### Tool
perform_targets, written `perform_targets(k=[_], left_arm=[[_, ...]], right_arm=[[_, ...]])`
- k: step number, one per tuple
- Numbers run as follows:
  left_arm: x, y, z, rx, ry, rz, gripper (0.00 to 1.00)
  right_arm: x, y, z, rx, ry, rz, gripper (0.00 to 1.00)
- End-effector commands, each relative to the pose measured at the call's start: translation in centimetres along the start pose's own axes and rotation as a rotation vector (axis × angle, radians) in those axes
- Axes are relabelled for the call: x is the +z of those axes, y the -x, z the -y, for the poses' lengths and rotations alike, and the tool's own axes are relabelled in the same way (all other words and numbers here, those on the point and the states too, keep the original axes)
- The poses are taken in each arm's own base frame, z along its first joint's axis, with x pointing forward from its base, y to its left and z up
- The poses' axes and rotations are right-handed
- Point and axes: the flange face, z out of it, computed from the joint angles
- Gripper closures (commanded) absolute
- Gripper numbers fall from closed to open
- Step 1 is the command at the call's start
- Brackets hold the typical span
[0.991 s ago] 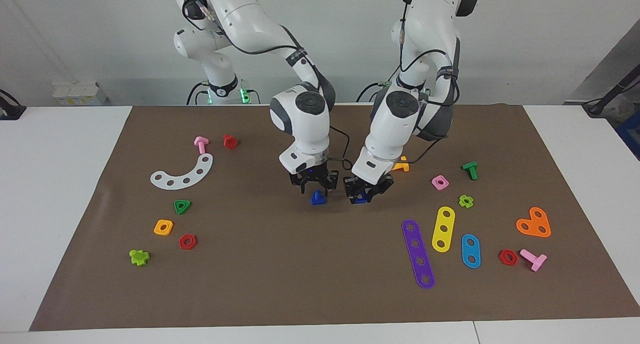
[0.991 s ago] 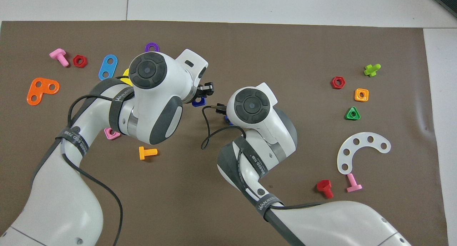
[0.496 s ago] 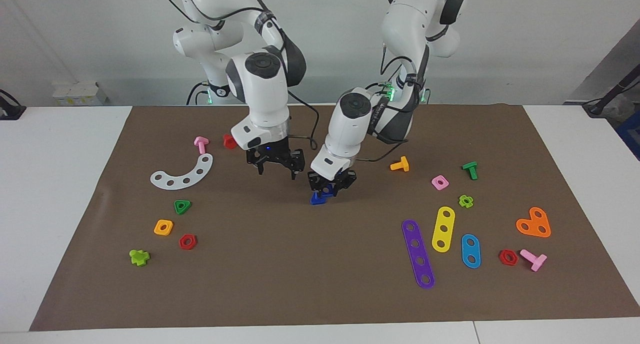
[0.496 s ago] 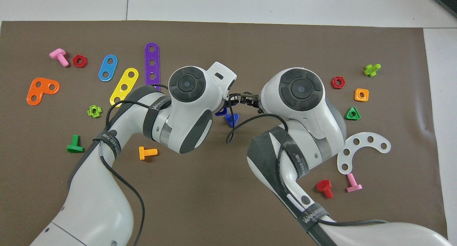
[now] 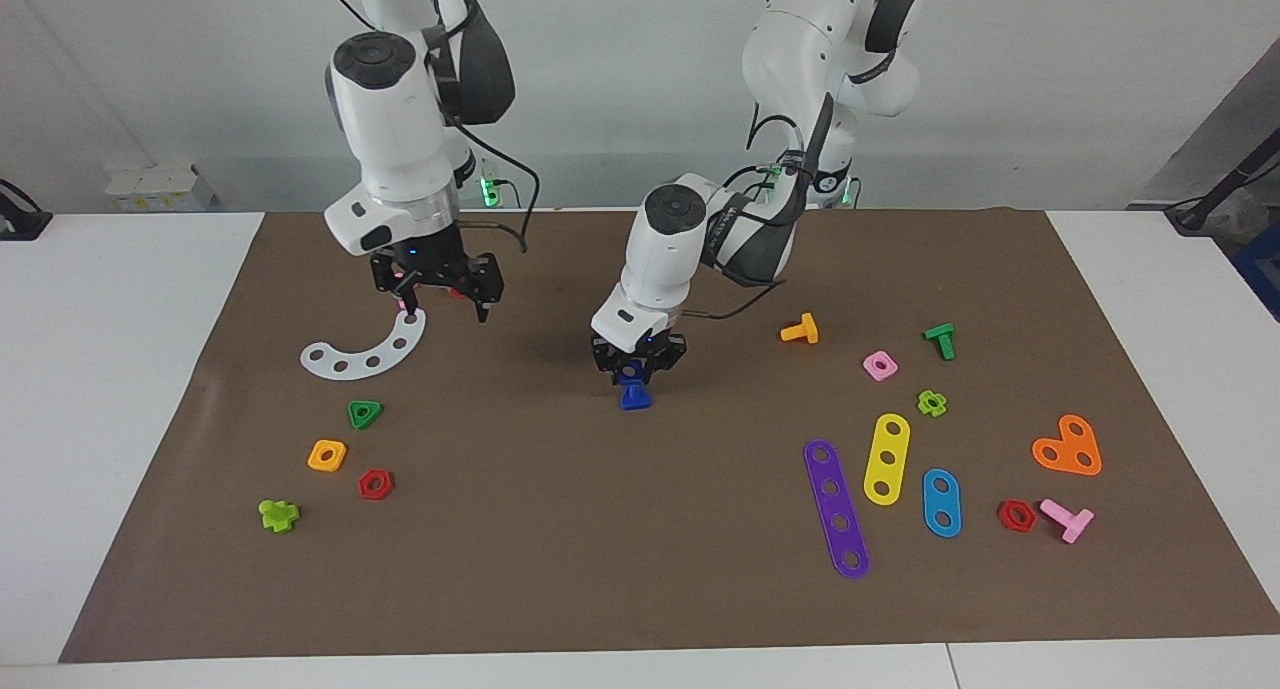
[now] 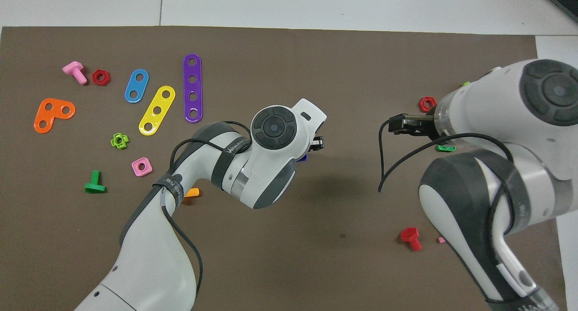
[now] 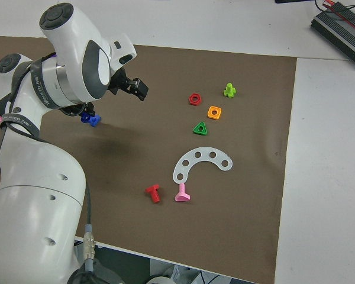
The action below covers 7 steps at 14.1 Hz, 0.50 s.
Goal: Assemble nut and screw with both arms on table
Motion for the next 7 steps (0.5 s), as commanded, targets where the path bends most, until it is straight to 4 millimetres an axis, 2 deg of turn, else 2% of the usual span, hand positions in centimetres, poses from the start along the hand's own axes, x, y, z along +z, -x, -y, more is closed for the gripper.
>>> perform_targets(k=[1, 2, 4, 7], left_arm=[[0.4, -0.7, 0.7, -0.018, 0.006, -0.030, 1.00], [0.8, -0.9, 1.0, -0.024, 0.005, -0.033, 1.00], [2.2, -0.3, 1.9, 0.024, -0.061, -0.041, 1.00], [3.0, 0.0, 2.3, 0.031, -0.058, -0.058, 1.00]], right_arm=[[-1.0, -0.1, -4.3, -0.034, -0.037, 0.015, 0.00], [-1.5, -0.5, -5.5, -0.029, -0.036, 0.012, 0.00], [-2.6, -1.1, -6.4, -0.024, -0.035, 0.007, 0.00], [-4.2, -2.3, -8.2, -0.022, -0.032, 0.007, 0.00]])
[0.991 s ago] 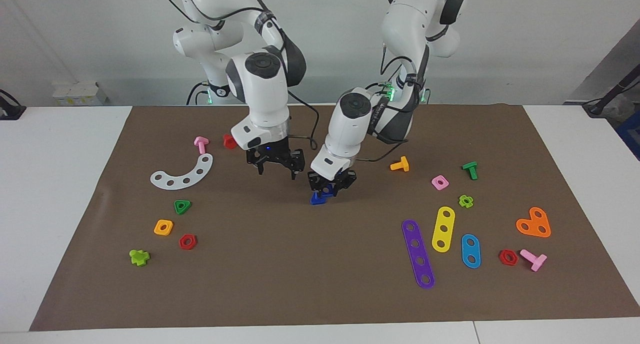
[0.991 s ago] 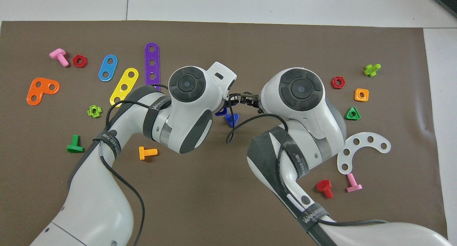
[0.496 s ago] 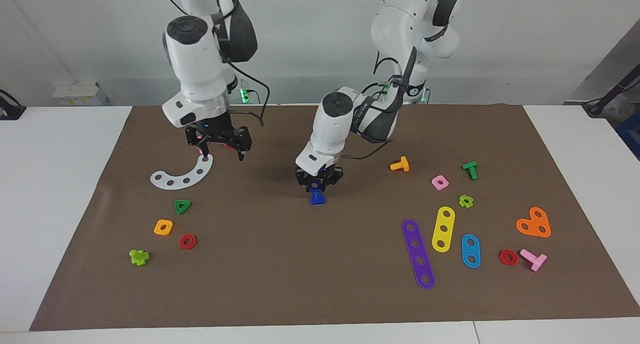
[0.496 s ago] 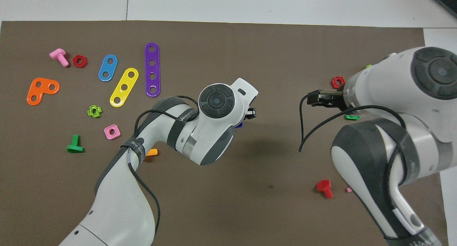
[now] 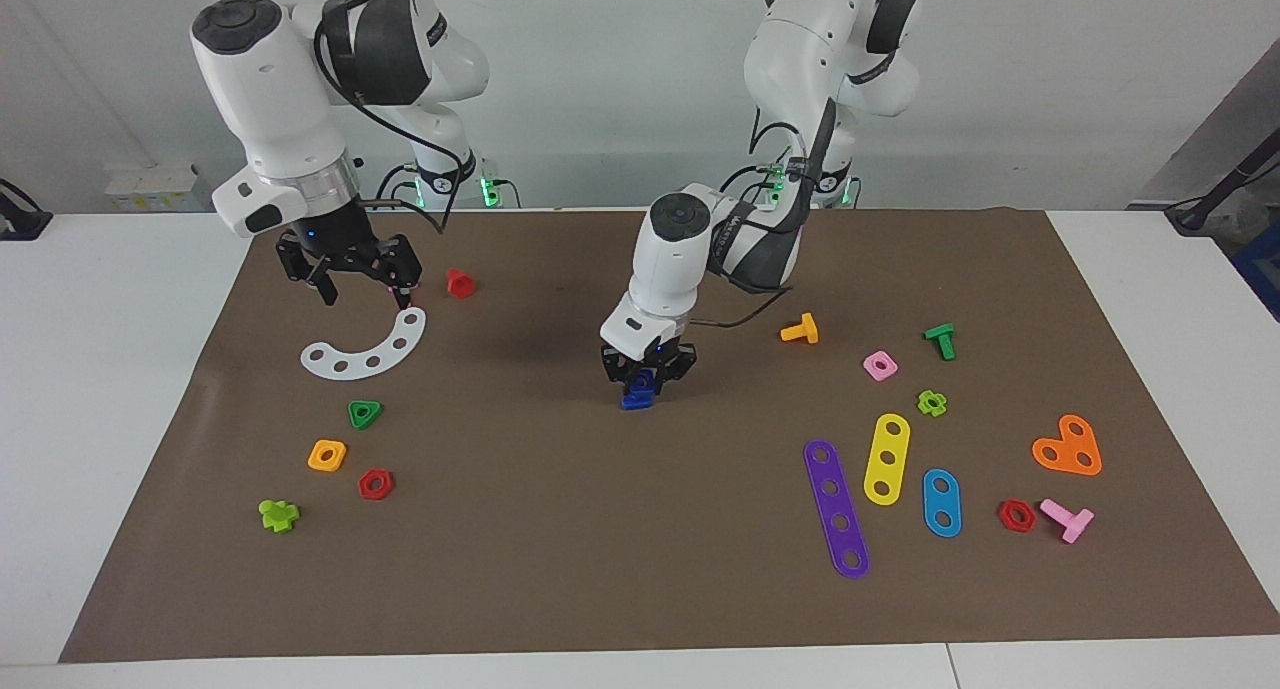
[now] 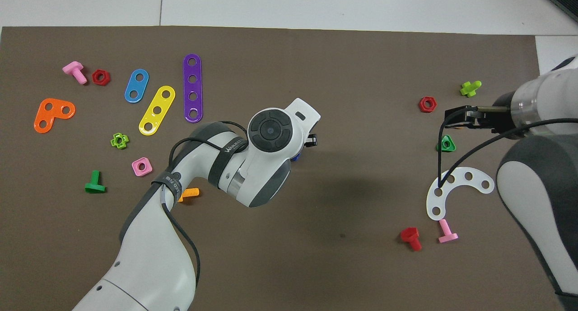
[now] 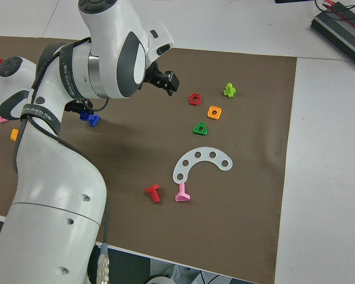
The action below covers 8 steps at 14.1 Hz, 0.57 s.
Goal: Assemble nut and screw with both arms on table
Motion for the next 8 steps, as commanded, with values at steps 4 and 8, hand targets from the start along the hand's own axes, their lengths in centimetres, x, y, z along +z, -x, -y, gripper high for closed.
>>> perform_targets(k=[4, 8], left_arm=[[2.4, 1.6, 0.7, 0.024, -0.030, -0.006, 1.00], [1.4, 0.9, 0.4, 0.022, -0.024, -0.015, 0.00]], right_arm=[[-1.2, -0.9, -0.4, -0.032, -0.013, 0.022, 0.00], [-2.4, -0.6, 0.3, -0.052, -0.002, 0.037, 0.00]])
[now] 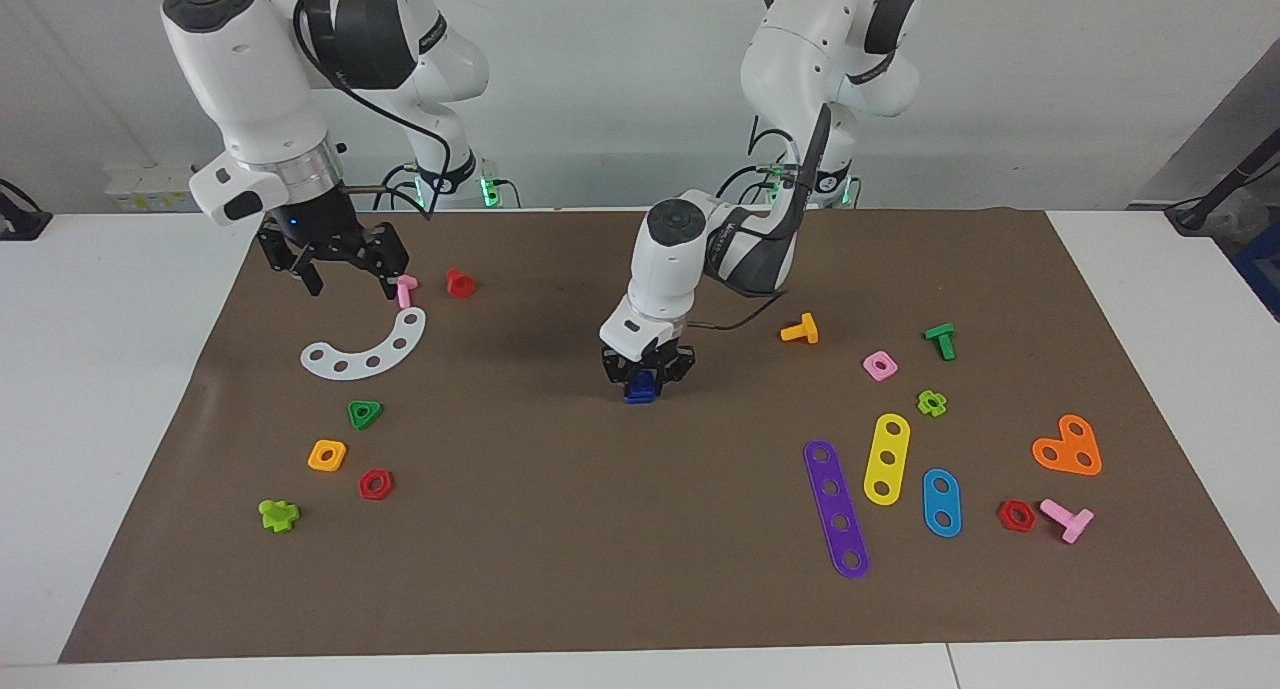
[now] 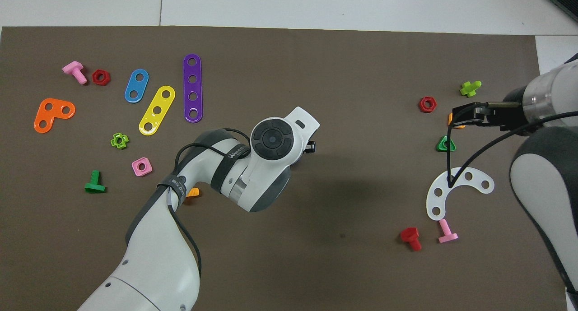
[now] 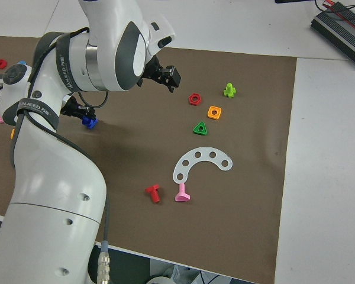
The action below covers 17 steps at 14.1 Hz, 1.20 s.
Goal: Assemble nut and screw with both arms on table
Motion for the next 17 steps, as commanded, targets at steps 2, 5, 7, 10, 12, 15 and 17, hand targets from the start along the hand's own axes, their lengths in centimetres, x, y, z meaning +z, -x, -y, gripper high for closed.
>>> perform_targets(k=[2, 5, 7, 10, 12, 15, 17], left_arm=[[-2.7, -2.5, 0.5, -0.011, 0.002, -0.041, 0.00], [-7.4, -7.2, 5.1, -0.096, -0.038, -0.013, 0.00], [-12.4, -9.9, 12.0, -0.131, -0.066, 0.017, 0.00], [-20.1, -11.3, 24.9, -0.061, -0.075, 0.097, 0.00], [-22.7, -10.5, 32.0, 0.028, -0.078, 0.194, 0.00], [-25.1, -7.4, 38.7, -0.008, -0.117, 0.265, 0.00], [-28.9, -6.1, 39.7, -0.018, -0.154, 0.200, 0.00]], right_arm=[[-1.6, -0.1, 0.3, -0.035, -0.004, 0.026, 0.00], [-1.6, 0.0, 0.5, -0.056, -0.002, 0.027, 0.00], [-1.6, 0.4, 0.4, -0.054, 0.000, 0.036, 0.00], [-1.7, 1.0, 0.4, -0.056, 0.005, 0.057, 0.00], [-1.7, 1.4, 0.1, -0.053, 0.006, 0.063, 0.00], [-2.2, 2.0, 0.0, -0.053, 0.007, 0.058, 0.00], [-2.2, 1.9, -0.4, -0.044, 0.007, 0.055, 0.00]])
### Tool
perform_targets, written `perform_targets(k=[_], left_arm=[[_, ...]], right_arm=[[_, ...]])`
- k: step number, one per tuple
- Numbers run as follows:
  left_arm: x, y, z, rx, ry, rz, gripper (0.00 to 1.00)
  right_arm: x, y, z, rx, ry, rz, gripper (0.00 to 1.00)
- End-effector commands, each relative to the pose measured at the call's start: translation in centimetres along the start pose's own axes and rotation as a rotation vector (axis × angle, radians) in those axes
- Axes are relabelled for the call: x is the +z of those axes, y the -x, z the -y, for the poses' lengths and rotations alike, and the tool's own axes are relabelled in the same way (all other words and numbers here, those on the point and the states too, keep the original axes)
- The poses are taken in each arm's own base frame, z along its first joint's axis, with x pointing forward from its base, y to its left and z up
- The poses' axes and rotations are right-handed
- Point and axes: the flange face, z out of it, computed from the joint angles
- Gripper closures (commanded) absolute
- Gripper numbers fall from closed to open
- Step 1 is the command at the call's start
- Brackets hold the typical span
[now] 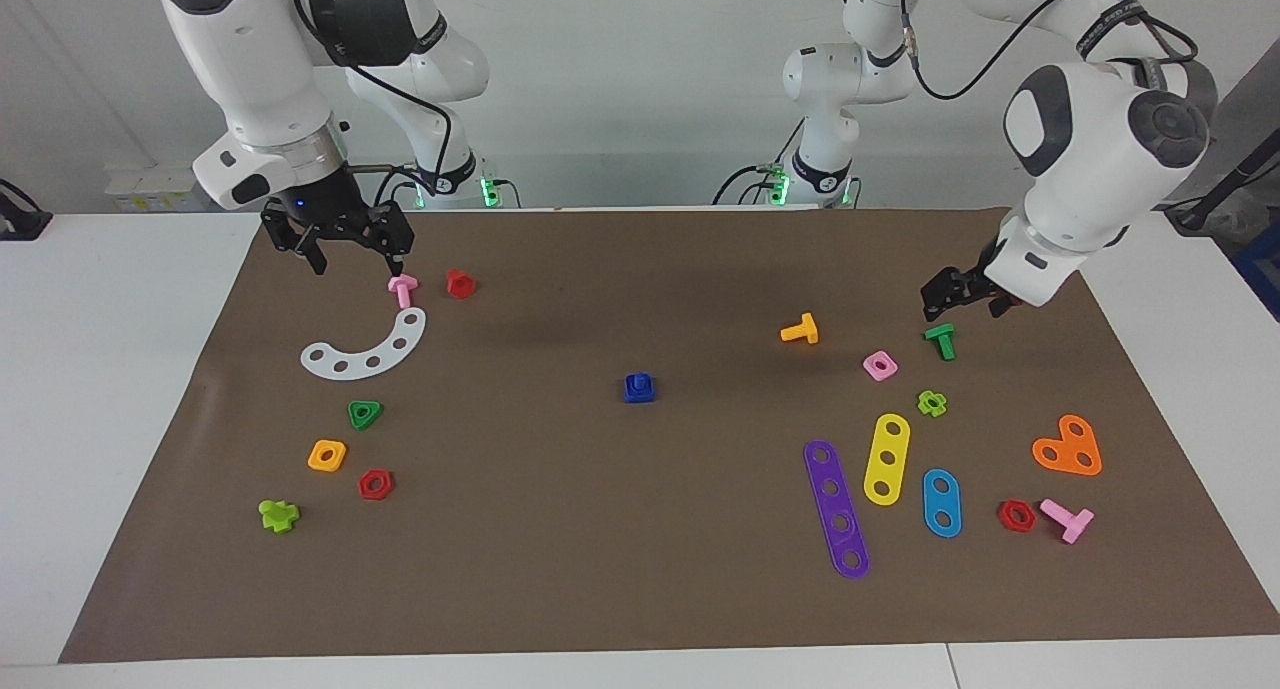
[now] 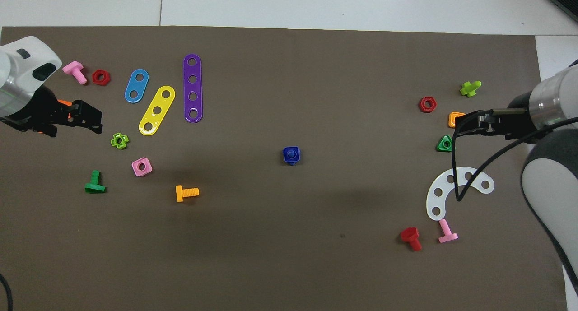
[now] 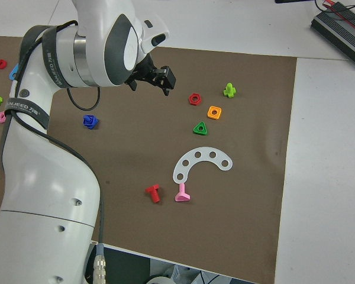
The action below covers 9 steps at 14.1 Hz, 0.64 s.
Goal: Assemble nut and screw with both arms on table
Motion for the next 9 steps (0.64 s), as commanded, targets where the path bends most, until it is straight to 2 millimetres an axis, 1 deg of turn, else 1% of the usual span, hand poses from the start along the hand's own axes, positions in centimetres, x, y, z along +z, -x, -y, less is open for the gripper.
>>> perform_targets(k=[1, 2, 4, 7, 9], left_arm=[[-4.0, 3.6, 0.2, -0.006, -0.037, -0.076, 0.00], [-6.0, 4.0, 0.2, -0.013, -0.036, -0.109, 0.00], [-8.5, 4.0, 0.0, -0.009, -0.036, -0.157, 0.00], [-8.8, 3.3, -0.2, 0.020, -0.032, -0.230, 0.00], [-8.5, 3.2, 0.0, 0.024, -0.030, -0.241, 0.00]], right_arm=[[-0.5, 0.6, -0.8, -0.017, -0.004, -0.004, 0.00], [-0.6, 0.4, -1.1, -0.011, -0.006, -0.007, 0.00], [-0.7, 0.5, -1.3, -0.005, -0.007, -0.005, 0.00], [-0.8, 0.5, -1.4, -0.003, -0.009, -0.007, 0.00], [-0.8, 0.4, -1.4, 0.002, -0.011, -0.013, 0.00]])
